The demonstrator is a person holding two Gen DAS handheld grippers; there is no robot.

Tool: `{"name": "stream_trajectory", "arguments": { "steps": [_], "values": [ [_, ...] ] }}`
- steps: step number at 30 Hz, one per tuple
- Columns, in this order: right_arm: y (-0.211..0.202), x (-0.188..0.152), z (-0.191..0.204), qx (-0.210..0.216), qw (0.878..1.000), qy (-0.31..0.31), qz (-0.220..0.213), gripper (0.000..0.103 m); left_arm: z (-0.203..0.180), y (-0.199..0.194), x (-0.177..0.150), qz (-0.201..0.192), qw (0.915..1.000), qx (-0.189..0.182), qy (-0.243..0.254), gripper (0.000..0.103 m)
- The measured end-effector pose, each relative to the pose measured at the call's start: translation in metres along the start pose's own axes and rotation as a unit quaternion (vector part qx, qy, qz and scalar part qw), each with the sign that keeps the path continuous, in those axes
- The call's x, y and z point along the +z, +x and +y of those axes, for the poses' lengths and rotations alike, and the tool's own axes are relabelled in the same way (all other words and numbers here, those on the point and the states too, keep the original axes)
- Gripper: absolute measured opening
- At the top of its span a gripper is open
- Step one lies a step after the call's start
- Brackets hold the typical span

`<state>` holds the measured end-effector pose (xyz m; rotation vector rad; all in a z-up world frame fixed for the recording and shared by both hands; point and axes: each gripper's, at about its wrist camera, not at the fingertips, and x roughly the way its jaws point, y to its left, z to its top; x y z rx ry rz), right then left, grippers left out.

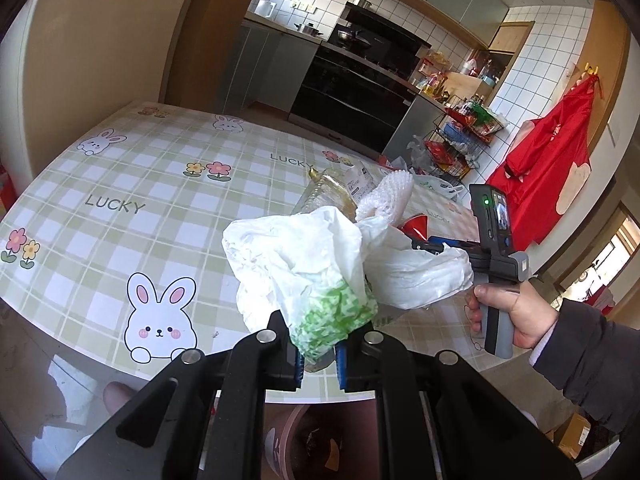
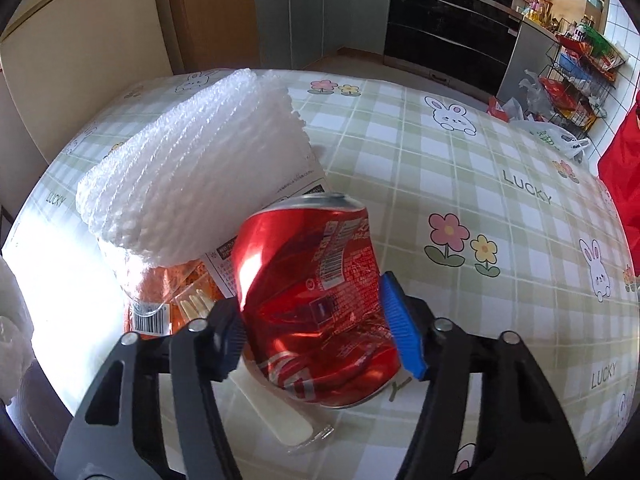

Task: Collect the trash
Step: 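Grasp the crushed red Coca-Cola can with the right gripper while the left gripper holds the bag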

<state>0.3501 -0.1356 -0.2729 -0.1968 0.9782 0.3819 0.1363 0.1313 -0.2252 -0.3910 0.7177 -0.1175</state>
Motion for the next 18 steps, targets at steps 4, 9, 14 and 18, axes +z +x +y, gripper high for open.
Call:
{"name": "stream_trajectory", "arguments": {
  "steps": [4, 9, 14, 18],
  "values": [
    [-0.018, -0.006, -0.007, -0.002, 1.000, 0.013, -0.020, 0.015, -0.004, -0.001, -0.001, 0.000, 1.0000, -0.005, 0.005, 0.012],
    [-0.056, -0.018, -0.021, 0.019, 0.997, 0.045, -0.052, 0.010, -0.019, -0.005, -0.002, 0.002, 0.9997, -0.016, 0.020, 0.012],
    [-0.110, -0.034, -0.025, 0.045, 0.992, 0.067, -0.097, 0.009, -0.037, -0.012, -0.008, 0.006, 0.9991, -0.022, 0.036, 0.012],
    [-0.165, -0.057, -0.023, 0.072, 0.984, 0.085, -0.140, 0.010, -0.055, -0.021, -0.015, 0.009, 0.9982, -0.029, 0.051, 0.012]
  ]
}}
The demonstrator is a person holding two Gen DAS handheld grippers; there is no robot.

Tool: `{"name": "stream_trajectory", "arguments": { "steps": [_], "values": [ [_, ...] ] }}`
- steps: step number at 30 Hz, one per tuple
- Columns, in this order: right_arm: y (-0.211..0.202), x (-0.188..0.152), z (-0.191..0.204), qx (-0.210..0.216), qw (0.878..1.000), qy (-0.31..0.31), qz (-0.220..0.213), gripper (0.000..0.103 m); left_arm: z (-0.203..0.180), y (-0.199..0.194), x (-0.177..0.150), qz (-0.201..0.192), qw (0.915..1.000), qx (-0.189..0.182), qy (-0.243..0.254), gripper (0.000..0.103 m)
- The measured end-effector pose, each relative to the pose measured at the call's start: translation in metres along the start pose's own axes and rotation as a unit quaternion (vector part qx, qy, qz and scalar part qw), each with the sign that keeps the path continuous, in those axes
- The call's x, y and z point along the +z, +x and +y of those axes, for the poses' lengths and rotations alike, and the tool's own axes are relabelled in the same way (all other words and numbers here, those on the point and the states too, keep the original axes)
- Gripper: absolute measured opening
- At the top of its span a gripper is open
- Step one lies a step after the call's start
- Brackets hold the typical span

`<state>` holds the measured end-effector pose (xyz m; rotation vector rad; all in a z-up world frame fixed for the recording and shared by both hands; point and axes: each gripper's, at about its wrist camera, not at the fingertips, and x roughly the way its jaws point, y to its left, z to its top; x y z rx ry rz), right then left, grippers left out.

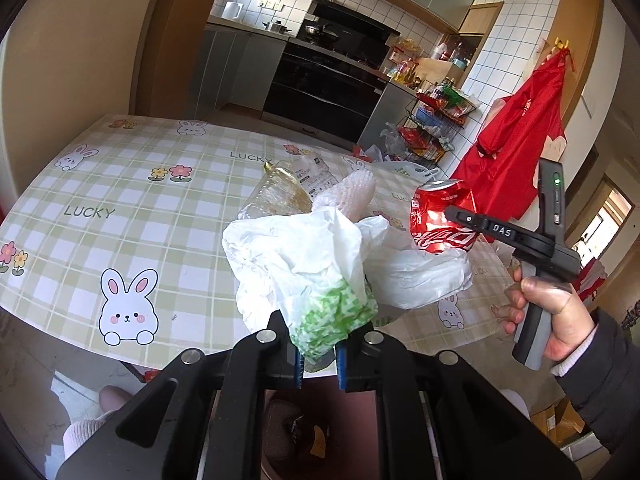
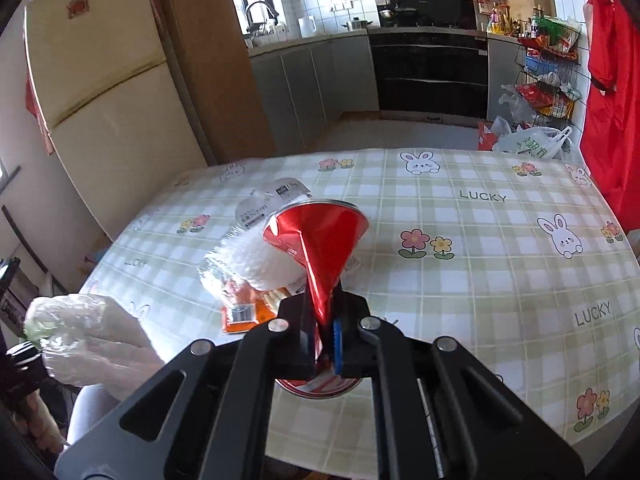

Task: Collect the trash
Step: 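Grasp the crushed red Coca-Cola can with the right gripper while the left gripper holds the bag, then lower the white plastic bag into the trash bin and open the left gripper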

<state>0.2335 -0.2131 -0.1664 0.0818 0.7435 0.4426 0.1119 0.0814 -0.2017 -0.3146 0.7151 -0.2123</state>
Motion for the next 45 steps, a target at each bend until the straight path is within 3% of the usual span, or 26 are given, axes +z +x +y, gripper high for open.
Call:
{"name": "stream_trajectory", "arguments": {
  "steps": [8, 19, 27, 38, 45],
  "values": [
    [-0.107, -0.039, 0.020, 0.066, 0.994, 0.044, -0.077, 0.010, -0.044, -0.020, -0.016, 0.009, 0.9987, -0.002, 0.049, 0.012],
    [-0.192, -0.080, 0.026, 0.072, 0.988, 0.044, -0.128, 0.010, -0.085, -0.058, -0.040, 0.001, 0.9952, -0.006, 0.098, 0.012],
    [-0.207, -0.082, 0.028, 0.054, 0.987, 0.015, -0.149, 0.010, -0.093, -0.040, -0.054, 0.044, 0.9927, -0.004, 0.112, 0.012],
    [-0.186, -0.083, 0.018, 0.056, 0.989, 0.028, -0.133, 0.010, -0.089, 0.000, -0.068, 0.105, 0.9877, -0.010, 0.115, 0.014],
    [-0.180, -0.085, 0.020, 0.058, 0.990, 0.026, -0.123, 0.010, -0.092, 0.006, -0.073, 0.106, 0.9861, -0.010, 0.127, 0.058]
  ]
}}
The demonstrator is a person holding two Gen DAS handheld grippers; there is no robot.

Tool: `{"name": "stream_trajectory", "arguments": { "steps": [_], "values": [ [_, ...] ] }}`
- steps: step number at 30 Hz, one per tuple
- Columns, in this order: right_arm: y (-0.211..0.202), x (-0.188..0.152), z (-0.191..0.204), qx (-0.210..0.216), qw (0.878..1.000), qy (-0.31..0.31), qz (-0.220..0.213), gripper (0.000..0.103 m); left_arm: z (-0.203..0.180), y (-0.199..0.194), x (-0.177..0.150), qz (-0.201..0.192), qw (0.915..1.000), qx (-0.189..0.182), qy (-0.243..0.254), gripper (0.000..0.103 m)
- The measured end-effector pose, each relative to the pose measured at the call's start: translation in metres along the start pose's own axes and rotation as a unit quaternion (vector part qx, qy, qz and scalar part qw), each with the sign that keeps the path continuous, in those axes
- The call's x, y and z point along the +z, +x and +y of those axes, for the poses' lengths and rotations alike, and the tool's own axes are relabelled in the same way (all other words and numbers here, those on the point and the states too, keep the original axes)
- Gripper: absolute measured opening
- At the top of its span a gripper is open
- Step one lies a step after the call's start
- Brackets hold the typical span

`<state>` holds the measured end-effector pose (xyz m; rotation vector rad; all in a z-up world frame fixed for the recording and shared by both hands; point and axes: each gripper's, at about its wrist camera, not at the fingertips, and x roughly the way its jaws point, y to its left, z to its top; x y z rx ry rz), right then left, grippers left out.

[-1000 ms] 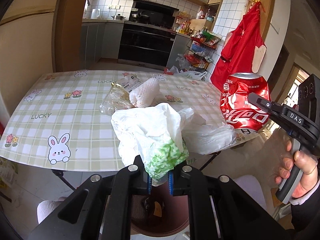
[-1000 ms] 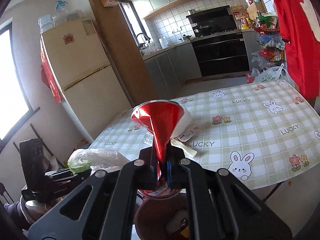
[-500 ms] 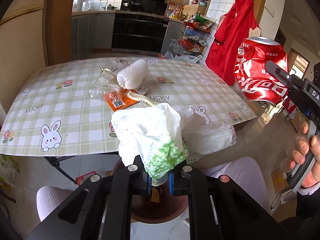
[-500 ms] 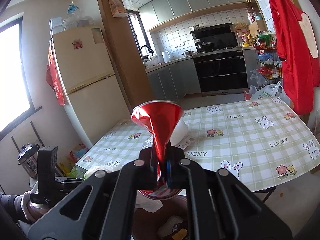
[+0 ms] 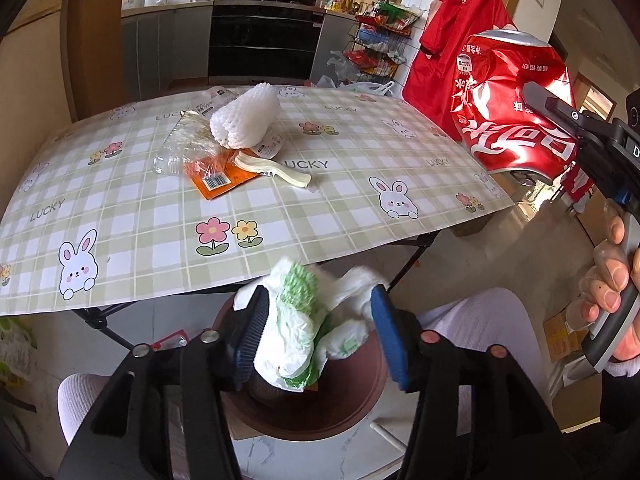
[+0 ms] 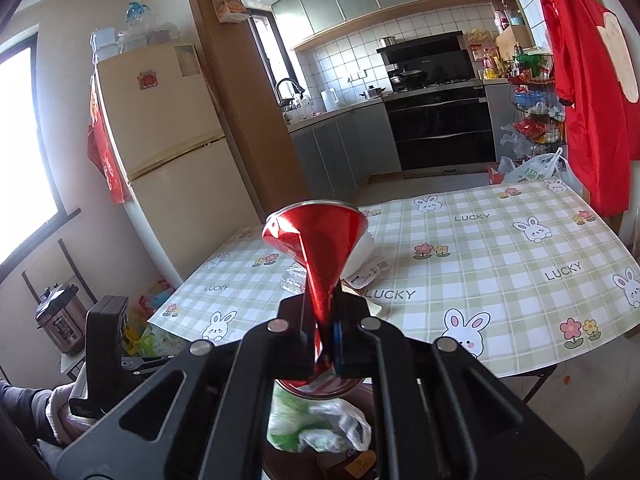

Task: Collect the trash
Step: 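Lower the white plastic bag into the trash bin and open the left gripper, then lower the red can into the trash bin and open the right gripper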

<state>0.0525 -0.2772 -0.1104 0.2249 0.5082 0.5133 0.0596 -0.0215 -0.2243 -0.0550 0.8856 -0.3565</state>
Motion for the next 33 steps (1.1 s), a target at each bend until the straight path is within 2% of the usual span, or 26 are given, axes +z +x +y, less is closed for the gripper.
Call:
{"name": "stream_trajectory", "arguments": {
  "steps": [2, 4, 7, 11, 16, 21, 26, 30, 33],
  "values": [
    [0.000, 0.000, 0.001, 0.001, 1.000, -0.001, 0.002, 0.010, 0.001, -0.003, 0.001, -0.008, 0.9999, 0.013, -0.003, 0.069],
    [0.000, 0.001, 0.003, -0.002, 1.000, -0.007, 0.002, 0.010, 0.005, -0.010, 0.004, -0.027, 0.9990, 0.032, -0.013, 0.089],
    [-0.001, 0.000, 0.005, -0.004, 1.000, -0.014, 0.006, 0.010, 0.013, -0.024, 0.010, -0.060, 0.9955, 0.066, -0.033, 0.097],
    [0.001, -0.001, 0.006, 0.008, 1.000, -0.008, 0.015, 0.010, 0.026, -0.045, 0.020, -0.094, 0.9893, 0.105, -0.039, 0.097],
    [0.012, -0.004, 0.020, 0.028, 0.999, -0.017, 0.034, 0.013, 0.050, -0.079, 0.029, -0.152, 0.9745, 0.154, -0.060, 0.097],
    [0.029, -0.010, 0.037, 0.044, 0.997, -0.030, 0.060, 0.013, 0.072, -0.094, 0.033, -0.163, 0.9674, 0.175, -0.082, 0.097],
    [0.048, -0.014, 0.052, 0.062, 0.994, -0.032, 0.083, 0.019, 0.080, -0.095, 0.029, -0.163, 0.9669, 0.172, -0.095, 0.097],
    [0.059, -0.018, 0.069, 0.060, 0.992, -0.061, 0.096, 0.024, 0.083, -0.092, 0.028, -0.160, 0.9680, 0.165, -0.101, 0.097],
    [0.061, -0.016, 0.073, 0.065, 0.991, -0.067, 0.093, 0.034, 0.082, -0.090, 0.027, -0.158, 0.9693, 0.160, -0.100, 0.097]
  ]
}}
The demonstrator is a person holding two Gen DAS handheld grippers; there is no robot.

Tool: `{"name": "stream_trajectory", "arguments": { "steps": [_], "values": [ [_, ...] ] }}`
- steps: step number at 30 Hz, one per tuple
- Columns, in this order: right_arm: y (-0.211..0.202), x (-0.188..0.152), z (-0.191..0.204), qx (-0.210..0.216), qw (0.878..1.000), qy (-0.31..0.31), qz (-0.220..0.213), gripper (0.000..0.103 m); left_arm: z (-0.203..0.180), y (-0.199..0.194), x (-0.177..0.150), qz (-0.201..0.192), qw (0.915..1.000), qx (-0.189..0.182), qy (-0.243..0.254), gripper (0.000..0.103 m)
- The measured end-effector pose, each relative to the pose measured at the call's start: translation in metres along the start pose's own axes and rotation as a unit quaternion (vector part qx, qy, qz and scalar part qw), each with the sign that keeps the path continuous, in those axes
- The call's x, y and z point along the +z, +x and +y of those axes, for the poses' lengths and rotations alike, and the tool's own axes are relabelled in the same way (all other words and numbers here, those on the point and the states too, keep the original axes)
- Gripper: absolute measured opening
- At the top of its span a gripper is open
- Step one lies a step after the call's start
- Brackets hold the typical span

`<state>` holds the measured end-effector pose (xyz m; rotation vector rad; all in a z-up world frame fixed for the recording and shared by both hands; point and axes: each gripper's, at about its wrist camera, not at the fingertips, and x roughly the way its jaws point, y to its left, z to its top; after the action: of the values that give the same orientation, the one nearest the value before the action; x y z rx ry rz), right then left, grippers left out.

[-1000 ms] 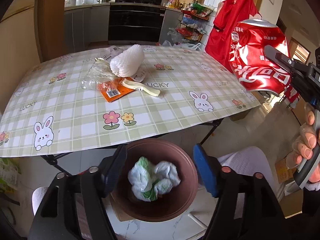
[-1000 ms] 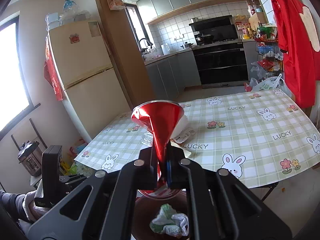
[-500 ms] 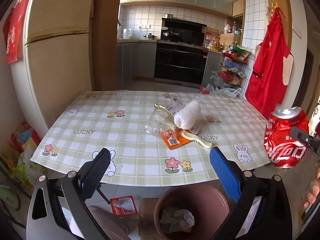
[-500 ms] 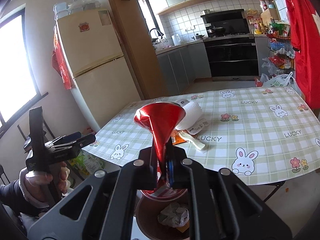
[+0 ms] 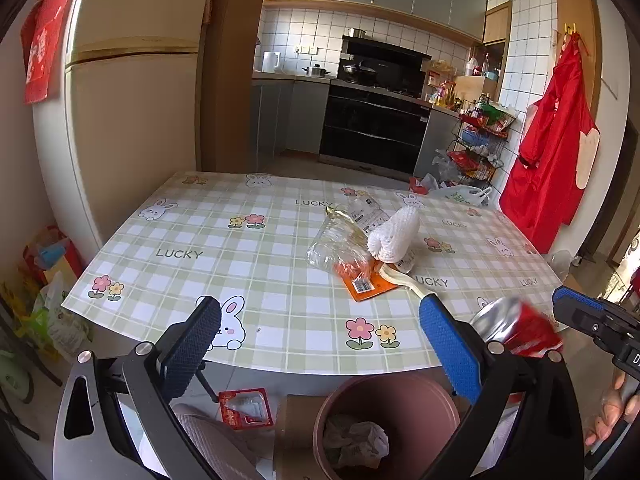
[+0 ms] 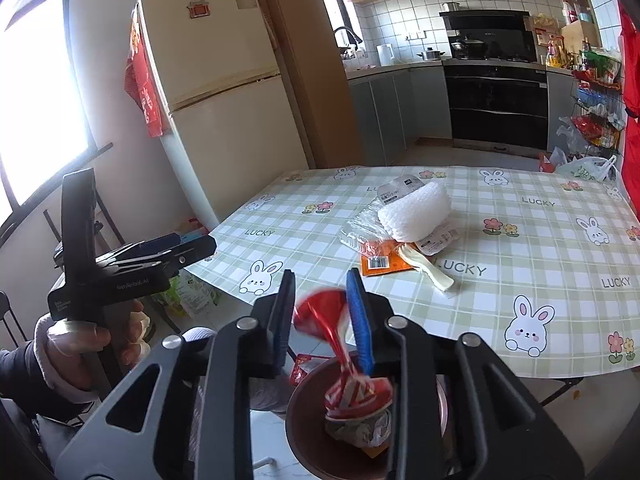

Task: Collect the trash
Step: 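Lower the red can into the trash bin and open the right gripper, then move both grippers toward the white bubble-wrap sleeve and plastic fork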

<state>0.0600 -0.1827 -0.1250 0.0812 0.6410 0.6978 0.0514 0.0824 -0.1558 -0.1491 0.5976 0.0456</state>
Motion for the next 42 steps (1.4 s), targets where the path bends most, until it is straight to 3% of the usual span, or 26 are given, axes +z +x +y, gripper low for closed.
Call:
{"name": "stream_trajectory", "arguments": {
  "steps": [3, 6, 13, 16, 31, 42],
  "values": [
    [-0.002, 0.003, -0.004, -0.008, 1.000, 0.001, -0.004, 0.045, -0.001, 0.002, -0.001, 0.003, 1.0000, -0.002, 0.002, 0.097],
    [-0.004, 0.004, -0.006, -0.014, 1.000, 0.005, -0.008, 0.049, -0.002, 0.002, -0.002, 0.005, 1.0000, -0.003, -0.001, 0.097],
    [-0.012, 0.007, -0.009, -0.042, 0.999, 0.001, -0.021, 0.090, -0.005, 0.004, -0.003, 0.008, 1.0000, -0.005, 0.003, 0.097],
    [-0.017, 0.008, -0.013, -0.048, 0.998, 0.010, -0.028, 0.097, -0.007, 0.004, -0.003, 0.007, 0.9999, -0.005, 0.005, 0.097],
    [-0.021, 0.002, -0.040, -0.134, 0.990, 0.024, -0.040, 0.097, -0.015, 0.018, -0.002, 0.019, 0.9996, -0.018, 0.014, 0.097],
    [-0.008, -0.003, -0.081, -0.171, 0.984, 0.051, -0.029, 0.097, -0.033, 0.073, 0.027, 0.041, 0.9956, -0.077, 0.034, 0.097]
  ]
}}
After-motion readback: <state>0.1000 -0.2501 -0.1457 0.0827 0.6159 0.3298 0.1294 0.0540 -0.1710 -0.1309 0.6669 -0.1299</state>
